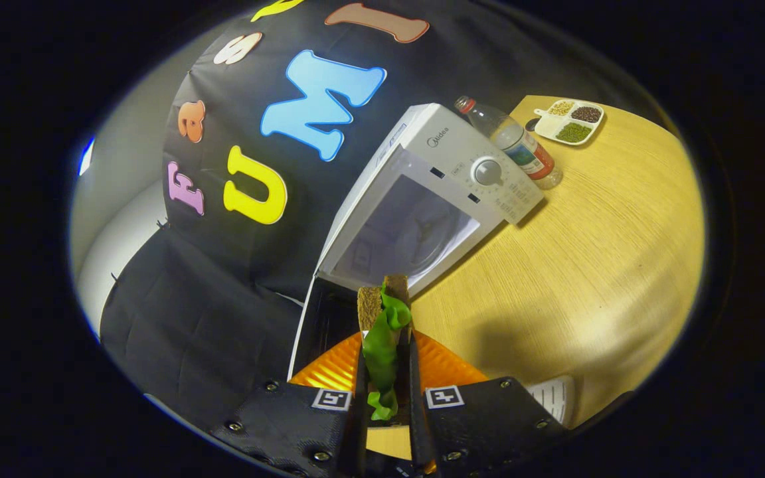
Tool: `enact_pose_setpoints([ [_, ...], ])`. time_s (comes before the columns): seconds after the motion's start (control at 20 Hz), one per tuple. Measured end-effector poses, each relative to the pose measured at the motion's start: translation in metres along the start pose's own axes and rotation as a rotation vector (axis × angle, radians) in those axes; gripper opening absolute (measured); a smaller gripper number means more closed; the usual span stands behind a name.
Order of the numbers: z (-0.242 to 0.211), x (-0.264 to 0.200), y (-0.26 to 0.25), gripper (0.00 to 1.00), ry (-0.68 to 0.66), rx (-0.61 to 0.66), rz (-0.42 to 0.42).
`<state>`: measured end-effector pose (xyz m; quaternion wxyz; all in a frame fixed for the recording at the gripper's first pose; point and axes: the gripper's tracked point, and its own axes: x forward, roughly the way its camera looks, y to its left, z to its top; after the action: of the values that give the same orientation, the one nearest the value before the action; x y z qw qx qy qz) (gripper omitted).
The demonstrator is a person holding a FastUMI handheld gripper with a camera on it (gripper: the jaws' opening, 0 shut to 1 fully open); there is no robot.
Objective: Open the microwave, put the food inside, and close the microwave door.
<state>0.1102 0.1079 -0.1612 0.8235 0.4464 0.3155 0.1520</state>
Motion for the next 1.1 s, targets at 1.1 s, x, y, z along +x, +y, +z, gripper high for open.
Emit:
enact_pose_setpoints([
  [1.1, 0.067, 0.216, -0.024, 0.26, -0.289, 0.114, 0.038],
])
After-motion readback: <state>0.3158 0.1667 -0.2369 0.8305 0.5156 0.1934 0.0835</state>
